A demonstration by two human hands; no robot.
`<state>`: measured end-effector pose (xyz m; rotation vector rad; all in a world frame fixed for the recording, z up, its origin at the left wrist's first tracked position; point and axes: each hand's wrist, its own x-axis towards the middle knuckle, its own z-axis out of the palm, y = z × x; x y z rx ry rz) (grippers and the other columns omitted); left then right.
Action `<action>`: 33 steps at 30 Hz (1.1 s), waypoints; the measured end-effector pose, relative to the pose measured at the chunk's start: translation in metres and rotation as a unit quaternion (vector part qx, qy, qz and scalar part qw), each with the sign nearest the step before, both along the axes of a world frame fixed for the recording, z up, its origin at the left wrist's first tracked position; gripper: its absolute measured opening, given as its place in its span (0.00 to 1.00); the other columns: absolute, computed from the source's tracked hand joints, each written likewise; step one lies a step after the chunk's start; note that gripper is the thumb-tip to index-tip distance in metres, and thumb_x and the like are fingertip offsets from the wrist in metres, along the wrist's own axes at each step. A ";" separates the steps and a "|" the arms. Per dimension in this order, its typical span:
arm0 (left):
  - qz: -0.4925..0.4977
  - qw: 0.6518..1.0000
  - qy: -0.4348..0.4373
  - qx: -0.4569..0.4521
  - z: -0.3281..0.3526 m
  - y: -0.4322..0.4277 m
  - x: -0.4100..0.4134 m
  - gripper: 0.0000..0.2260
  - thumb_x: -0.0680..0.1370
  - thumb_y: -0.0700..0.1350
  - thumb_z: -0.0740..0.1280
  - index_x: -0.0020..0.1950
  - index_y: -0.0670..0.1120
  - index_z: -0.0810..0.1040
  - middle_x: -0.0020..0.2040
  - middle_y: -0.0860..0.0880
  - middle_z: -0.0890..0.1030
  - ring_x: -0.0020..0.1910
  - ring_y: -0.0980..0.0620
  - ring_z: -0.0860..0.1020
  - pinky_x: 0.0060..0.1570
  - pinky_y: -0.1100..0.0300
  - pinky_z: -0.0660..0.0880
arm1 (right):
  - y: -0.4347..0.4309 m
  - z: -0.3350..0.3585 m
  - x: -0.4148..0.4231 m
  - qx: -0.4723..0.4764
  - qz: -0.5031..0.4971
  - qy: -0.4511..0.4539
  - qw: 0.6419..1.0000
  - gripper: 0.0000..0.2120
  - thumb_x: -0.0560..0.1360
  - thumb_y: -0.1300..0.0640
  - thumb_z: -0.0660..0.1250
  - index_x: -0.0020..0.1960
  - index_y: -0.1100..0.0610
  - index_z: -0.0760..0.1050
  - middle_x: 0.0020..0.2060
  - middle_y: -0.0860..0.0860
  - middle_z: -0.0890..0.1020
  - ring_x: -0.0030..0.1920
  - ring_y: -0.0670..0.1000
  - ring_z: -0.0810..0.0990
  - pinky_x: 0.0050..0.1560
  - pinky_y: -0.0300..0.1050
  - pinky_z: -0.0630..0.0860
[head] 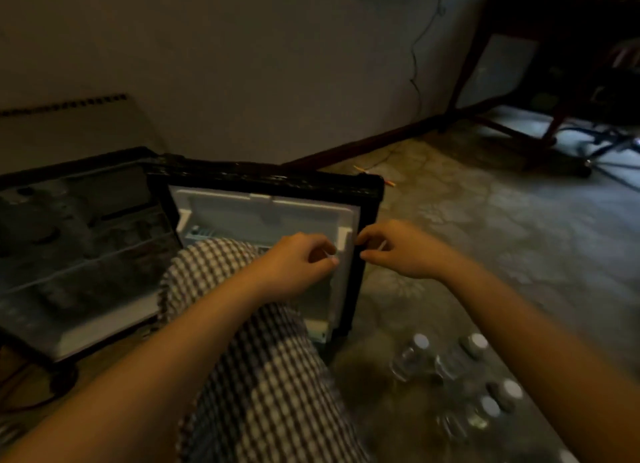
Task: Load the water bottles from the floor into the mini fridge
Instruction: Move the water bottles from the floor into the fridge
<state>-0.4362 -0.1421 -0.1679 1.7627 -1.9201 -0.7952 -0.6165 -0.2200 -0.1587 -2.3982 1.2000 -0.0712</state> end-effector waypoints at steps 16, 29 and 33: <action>-0.124 0.967 0.041 0.220 -0.144 0.036 -0.179 0.11 0.78 0.46 0.62 0.57 0.44 0.76 0.55 0.45 0.79 0.51 0.53 0.75 0.51 0.61 0.70 | 0.101 -0.197 -0.192 0.199 -0.243 0.091 0.945 0.10 0.76 0.54 0.65 0.55 0.55 0.74 0.43 0.45 0.75 0.44 0.44 0.74 0.47 0.37 0.72; -0.138 0.953 0.014 0.268 -0.159 0.042 -0.177 0.13 0.78 0.47 0.62 0.61 0.45 0.75 0.59 0.46 0.77 0.58 0.50 0.75 0.56 0.57 0.72 | 0.159 -0.259 -0.215 0.162 -0.348 0.053 0.922 0.13 0.75 0.48 0.64 0.57 0.52 0.74 0.50 0.50 0.80 0.49 0.46 0.79 0.51 0.43 0.77; -0.132 0.956 0.033 0.262 -0.157 0.041 -0.175 0.14 0.77 0.47 0.63 0.62 0.45 0.74 0.59 0.46 0.77 0.56 0.52 0.75 0.55 0.60 0.72 | 0.147 -0.228 -0.212 0.124 -0.353 -0.084 0.924 0.10 0.75 0.50 0.65 0.55 0.52 0.74 0.45 0.48 0.82 0.44 0.45 0.81 0.49 0.46 0.80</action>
